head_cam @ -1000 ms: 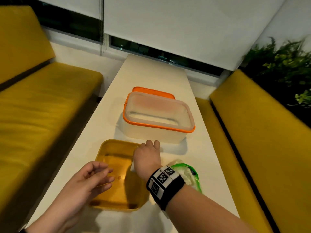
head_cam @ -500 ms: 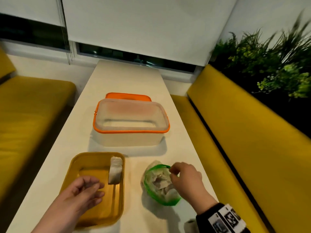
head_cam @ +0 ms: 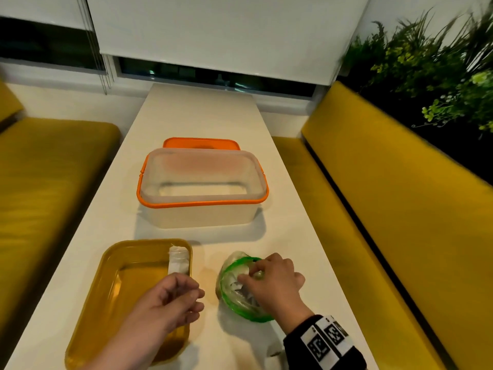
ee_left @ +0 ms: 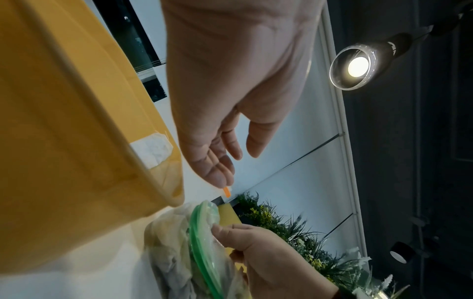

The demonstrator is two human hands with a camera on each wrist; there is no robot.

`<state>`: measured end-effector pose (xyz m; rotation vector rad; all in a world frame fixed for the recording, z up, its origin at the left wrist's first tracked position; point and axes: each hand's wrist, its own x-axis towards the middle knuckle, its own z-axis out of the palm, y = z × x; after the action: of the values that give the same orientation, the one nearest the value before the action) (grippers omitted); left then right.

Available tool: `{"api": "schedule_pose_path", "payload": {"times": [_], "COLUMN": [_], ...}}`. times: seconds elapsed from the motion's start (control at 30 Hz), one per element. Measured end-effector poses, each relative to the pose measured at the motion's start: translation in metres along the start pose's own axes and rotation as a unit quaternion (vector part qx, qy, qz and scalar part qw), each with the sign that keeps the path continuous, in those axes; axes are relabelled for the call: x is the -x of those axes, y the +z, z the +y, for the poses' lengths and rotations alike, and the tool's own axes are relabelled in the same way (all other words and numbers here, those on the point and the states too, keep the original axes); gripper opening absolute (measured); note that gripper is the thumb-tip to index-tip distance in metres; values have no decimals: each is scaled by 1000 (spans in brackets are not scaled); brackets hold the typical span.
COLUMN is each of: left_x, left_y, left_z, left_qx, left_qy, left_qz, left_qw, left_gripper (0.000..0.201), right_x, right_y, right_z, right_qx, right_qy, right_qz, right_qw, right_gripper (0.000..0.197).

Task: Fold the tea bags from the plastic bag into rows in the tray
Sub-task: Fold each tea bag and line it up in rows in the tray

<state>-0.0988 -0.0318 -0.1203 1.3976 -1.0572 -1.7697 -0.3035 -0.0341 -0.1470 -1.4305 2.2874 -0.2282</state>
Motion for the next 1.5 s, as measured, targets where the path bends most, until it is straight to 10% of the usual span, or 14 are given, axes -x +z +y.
{"api": "schedule_pose_path", "payload": {"times": [0.23,0.6,0.77,0.97,1.17,1.5], "left_x": [-1,0,-2,-13,-9,-8], "left_y": [3,17,43,58,53,50], "left_z": [2,-7,-5,-7,-8,-4], "left_qx": [-8,-110,-462,-675,-708,-698], "left_qy": [4,60,212,223,203,196], "left_qz": [-3,-41,-156,-111,-109,-114], "left_qw": [1000,991,847,694,667,679], "left_gripper": [8,15,34,52,49,51], "right_x": [-1,1,7,13,13,17], "right_y": [-7,-9,-11,-11,-16,-18], "right_z": [4,12,9,13,23,25], "right_qx": [-130,-181,-232,-353,-453,-343], "right_qy": [44,26,-19,-9,10,-23], "right_qz": [-33,-7,6,-12,-13,58], "right_qw": [990,983,973,935,891,937], "right_gripper": [6,14,25,26,21,4]}}
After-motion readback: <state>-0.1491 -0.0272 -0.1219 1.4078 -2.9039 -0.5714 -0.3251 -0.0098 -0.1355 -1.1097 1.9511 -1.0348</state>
